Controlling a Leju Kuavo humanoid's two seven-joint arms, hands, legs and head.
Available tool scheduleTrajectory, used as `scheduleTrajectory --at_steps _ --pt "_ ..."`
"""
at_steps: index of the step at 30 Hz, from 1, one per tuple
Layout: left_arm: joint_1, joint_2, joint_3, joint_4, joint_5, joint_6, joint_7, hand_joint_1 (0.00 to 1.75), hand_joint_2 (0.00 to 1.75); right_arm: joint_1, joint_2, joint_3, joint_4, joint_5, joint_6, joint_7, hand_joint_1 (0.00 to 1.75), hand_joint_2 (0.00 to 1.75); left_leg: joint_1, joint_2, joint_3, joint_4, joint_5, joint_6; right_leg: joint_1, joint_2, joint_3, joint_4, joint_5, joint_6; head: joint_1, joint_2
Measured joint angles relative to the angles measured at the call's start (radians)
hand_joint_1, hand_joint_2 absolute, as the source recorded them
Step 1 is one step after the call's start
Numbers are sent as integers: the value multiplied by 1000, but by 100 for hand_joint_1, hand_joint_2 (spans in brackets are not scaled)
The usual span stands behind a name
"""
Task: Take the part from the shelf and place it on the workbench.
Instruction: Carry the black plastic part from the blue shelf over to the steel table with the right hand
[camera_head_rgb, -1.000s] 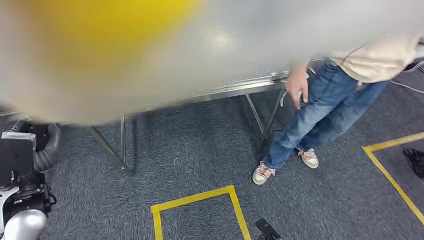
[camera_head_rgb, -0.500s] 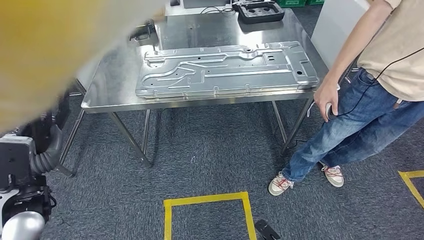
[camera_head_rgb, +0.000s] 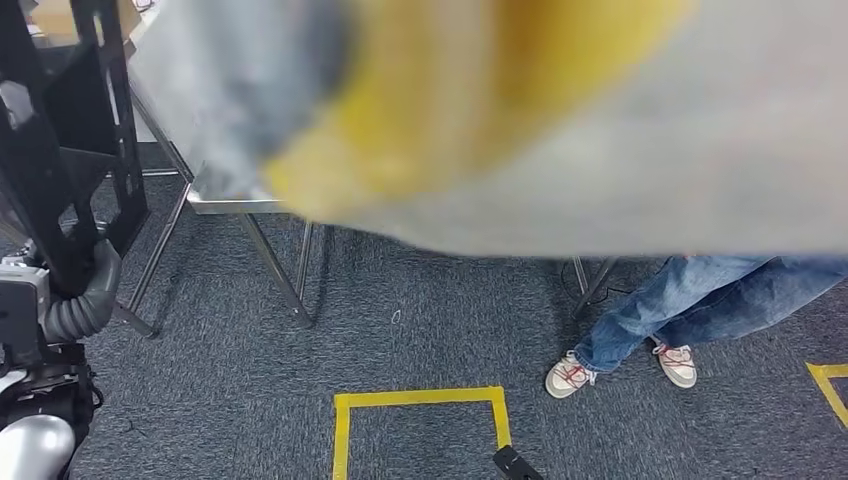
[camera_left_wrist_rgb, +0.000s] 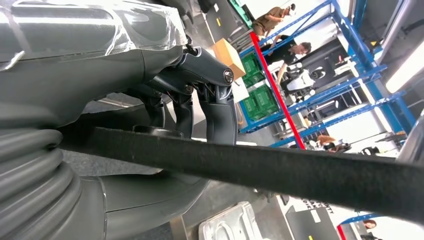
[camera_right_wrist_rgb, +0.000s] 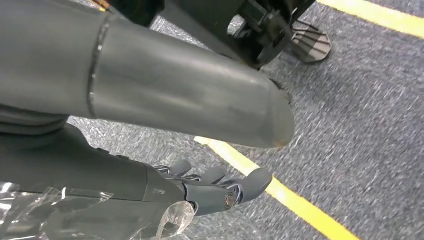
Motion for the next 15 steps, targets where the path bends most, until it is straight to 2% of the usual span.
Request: scheduleTrajectory --at_steps 8,10,12,13,14,15 --pt "-5 0 -1 0 -2 0 -6 175 175 0 10 11 1 12 0 3 0 0 -2 0 0 2 -2 7 -1 0 4 -8 3 23 0 0" --pt "-6 1 -1 0 -3 -1 -6 175 175 -1 13 12 1 12 -1 3 0 0 -4 0 0 0 -4 17 -5 -2 7 -16 7 33 0 0" --pt "-7 3 0 -1 -3 -2 -7 175 175 -2 15 13 1 12 -3 3 0 0 1 0 14 -25 6 32 -6 -2 13 -24 8 44 0 0" --pt "-8 4 1 -1 -3 -3 -7 175 175 -2 15 13 2 12 -4 3 0 0 5 0 25 -41 15 37 -4 -1 7 -8 -4 46 0 0" --pt "-10 4 1 -2 -3 -3 -7 175 175 -1 15 13 2 13 -4 3 0 0 10 0 34 -55 22 40 -4 0 -11 32 -27 47 0 0" --pt "-11 3 0 -2 -3 -4 -8 175 175 0 15 13 3 13 -4 3 0 0 12 0 38 -60 24 40 -6 2 -42 96 -59 49 1 0"
